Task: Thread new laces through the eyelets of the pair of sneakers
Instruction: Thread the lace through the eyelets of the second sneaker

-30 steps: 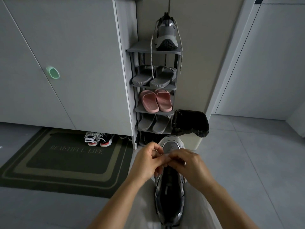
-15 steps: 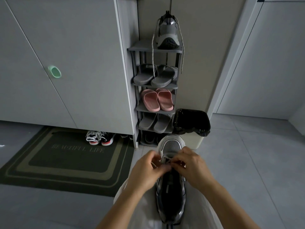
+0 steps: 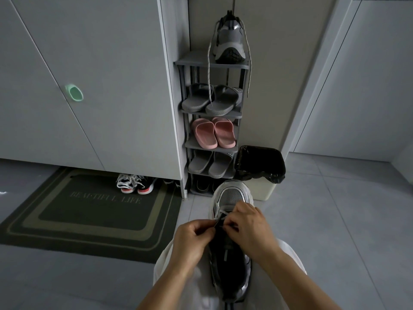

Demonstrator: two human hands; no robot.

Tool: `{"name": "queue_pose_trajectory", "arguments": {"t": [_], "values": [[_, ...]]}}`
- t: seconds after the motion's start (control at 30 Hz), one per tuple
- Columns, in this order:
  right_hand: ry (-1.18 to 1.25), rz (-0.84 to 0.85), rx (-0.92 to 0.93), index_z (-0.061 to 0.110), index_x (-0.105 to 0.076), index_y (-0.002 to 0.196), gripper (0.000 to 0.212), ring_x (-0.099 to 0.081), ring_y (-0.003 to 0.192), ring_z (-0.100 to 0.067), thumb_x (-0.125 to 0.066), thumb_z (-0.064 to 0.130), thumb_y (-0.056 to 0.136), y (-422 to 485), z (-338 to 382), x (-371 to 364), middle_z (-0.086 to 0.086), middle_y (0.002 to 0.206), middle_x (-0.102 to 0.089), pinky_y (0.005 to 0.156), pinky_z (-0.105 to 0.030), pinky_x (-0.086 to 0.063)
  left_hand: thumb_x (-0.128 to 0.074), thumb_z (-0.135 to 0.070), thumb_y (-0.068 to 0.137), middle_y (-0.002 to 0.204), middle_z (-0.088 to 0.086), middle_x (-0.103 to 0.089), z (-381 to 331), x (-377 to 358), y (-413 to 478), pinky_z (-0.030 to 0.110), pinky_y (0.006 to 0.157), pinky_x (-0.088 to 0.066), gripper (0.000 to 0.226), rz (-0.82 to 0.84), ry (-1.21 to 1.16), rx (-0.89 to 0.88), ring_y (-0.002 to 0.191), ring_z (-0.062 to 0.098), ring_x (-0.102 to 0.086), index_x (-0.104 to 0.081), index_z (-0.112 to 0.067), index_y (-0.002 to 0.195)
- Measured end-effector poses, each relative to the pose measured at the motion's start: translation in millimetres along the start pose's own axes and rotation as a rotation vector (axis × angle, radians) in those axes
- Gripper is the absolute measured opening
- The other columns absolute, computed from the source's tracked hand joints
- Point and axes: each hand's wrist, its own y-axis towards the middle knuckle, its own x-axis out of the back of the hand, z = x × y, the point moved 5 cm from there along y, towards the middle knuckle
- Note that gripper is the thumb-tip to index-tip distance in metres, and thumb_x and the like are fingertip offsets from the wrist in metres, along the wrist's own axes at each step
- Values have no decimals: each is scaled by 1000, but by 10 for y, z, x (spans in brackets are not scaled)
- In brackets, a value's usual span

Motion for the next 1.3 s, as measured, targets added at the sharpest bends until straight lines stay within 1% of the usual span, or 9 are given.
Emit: {"name": "queue_pose_trajectory", "arguments": {"t": [0.13, 0.23, 0.47, 0.6, 0.83, 1.0, 1.1, 1.2, 1.3], "values": [[99, 6, 0, 22, -66, 69, 17, -44, 71, -1, -56, 35, 71, -10, -40, 2, 13, 74, -44, 71, -14, -32, -63, 2, 78, 75, -2, -74, 20, -1, -19, 21, 71, -51, 32, -11, -27, 23, 75, 10, -69, -72, -28, 70], [38, -25, 22, 22, -65, 67, 22, -47, 71, -4, -52, 39, 71, -15, -6, -26, 12, 72, -45, 69, -11, -27, -64, 0, 78, 78, -1, -74, 12, -7, -30, 19, 70, -50, 29, -15, -8, 3, 77, 10, -69, -72, -28, 74], [-12, -45, 89, 22, -66, 68, 22, -44, 81, -1, -51, 39, 73, 17, 10, -45, 8, 75, -55, 73, -12, -25, -60, 0, 82, 68, 5, -67, 37, -16, 38, 18, 59, -50, 14, 23, -87, 44, 63, 11, -63, -66, -9, 75], [161, 9, 31, 21, -68, 89, 28, -47, 72, 2, -54, 41, 77, 28, -76, 36, 18, 78, -45, 72, -9, -34, -54, 4, 86, 60, 5, -60, 10, -20, 69, 16, 49, -47, 16, 18, -141, 87, 49, 4, -58, -61, -3, 73], [512, -296, -451, 18, -53, 105, 21, -53, 86, -4, -59, 13, 86, -134, -635, 230, -4, 101, -53, 68, -12, -40, -44, -3, 92, 69, 11, -62, 160, 962, 210, 23, 51, -55, 16, -304, -446, 201, 59, 16, -63, -55, -2, 80], [648, -293, -583, 13, -49, 101, 15, -52, 81, -6, -57, 12, 88, -232, -706, 110, -9, 101, -54, 65, -14, -40, -44, -4, 94, 43, 5, -61, 761, 1966, 261, 17, 37, -50, 22, -680, -697, 397, 36, 5, -58, -49, -5, 72], [597, -156, -559, 7, -57, 88, 14, -54, 74, -17, -54, 20, 91, -254, -669, 36, -6, 83, -61, 64, -20, -41, -44, -2, 93, 44, 7, -61, 900, 1996, 302, 24, 42, -50, 19, -704, -220, 435, 44, 13, -61, -53, 5, 78], [609, -80, -558, 7, -57, 74, 30, -54, 66, -16, -47, 28, 93, -281, -600, -8, -1, 66, -59, 61, -21, -40, -53, -1, 88, 93, 16, -63, 520, 1489, 314, 38, 75, -46, 19, -575, 451, 138, 86, 31, -59, -58, 3, 106], [760, -94, -604, 13, -49, 59, 41, -44, 53, -10, -42, 33, 94, -276, -568, 4, 5, 54, -49, 54, -17, -37, -59, -7, 86, 92, -2, -61, 78, 643, 184, 11, 70, -41, 17, -174, 465, -222, 79, 7, -58, -58, -18, 98]]}}
